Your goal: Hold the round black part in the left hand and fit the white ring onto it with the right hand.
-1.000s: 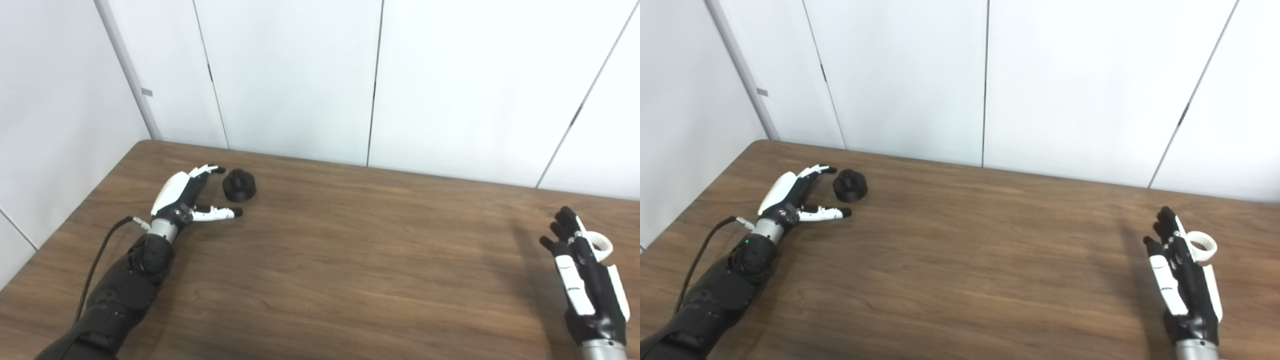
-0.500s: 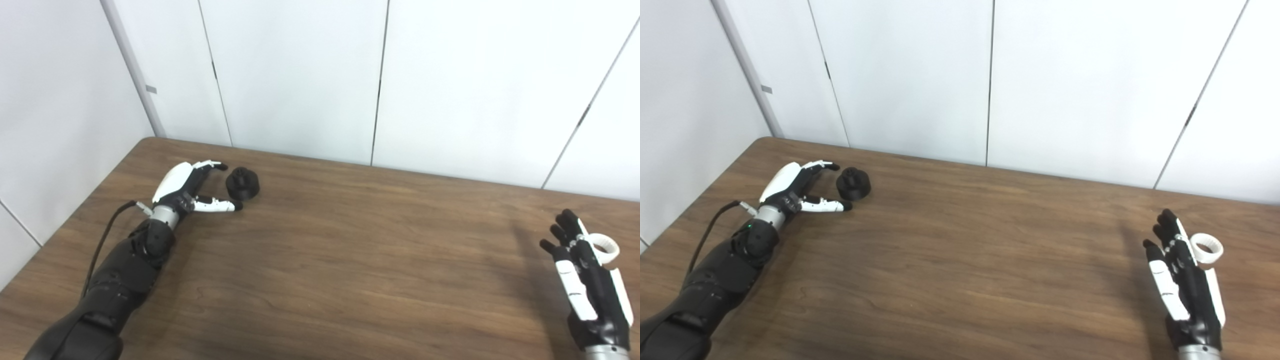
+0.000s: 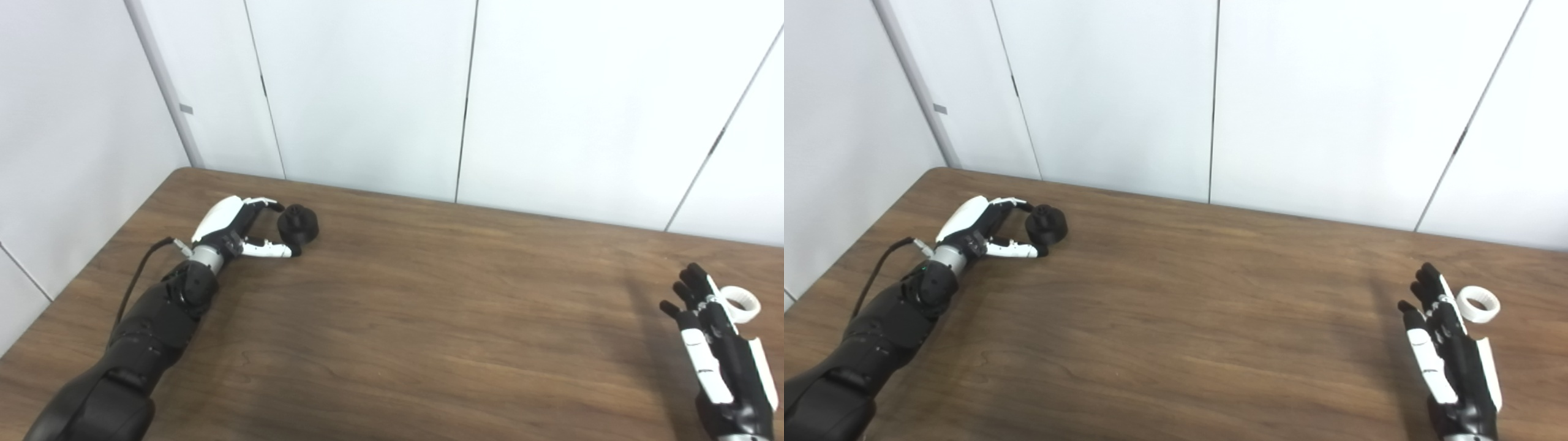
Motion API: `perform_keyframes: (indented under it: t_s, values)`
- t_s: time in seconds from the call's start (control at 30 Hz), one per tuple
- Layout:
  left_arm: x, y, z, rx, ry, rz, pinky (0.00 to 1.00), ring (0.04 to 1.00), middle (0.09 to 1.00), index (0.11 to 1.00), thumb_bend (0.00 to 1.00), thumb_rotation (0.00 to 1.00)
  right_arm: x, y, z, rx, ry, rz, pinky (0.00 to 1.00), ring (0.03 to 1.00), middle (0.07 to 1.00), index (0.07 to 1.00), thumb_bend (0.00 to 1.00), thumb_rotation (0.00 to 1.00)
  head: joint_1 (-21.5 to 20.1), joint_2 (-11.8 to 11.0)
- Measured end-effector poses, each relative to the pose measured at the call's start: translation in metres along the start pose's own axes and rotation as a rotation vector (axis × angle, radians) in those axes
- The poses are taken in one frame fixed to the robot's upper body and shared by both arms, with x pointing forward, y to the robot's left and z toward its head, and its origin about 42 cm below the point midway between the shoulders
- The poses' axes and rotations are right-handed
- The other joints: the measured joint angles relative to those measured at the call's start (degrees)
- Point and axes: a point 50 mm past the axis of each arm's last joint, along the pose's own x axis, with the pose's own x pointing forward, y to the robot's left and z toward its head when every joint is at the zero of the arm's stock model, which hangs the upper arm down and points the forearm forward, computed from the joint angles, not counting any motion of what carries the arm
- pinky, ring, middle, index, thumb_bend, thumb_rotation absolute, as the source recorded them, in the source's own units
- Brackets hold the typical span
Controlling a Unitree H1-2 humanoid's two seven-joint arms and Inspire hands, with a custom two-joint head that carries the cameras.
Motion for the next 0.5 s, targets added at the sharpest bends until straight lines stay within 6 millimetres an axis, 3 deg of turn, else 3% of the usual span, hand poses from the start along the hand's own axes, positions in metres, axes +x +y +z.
perform_keyframes:
  t_s: [0.5]
  values:
    - [0.006,0.0067,0.0035,0.064,-0.004,-0.042,0.97,0.942,0.884,0.769,1.0,0.32,-0.0063,0.0056,0.0004,0.002,0.03,-0.009,0.86,0.942,0.955,0.937,0.34,0.72,-0.6,0.9]
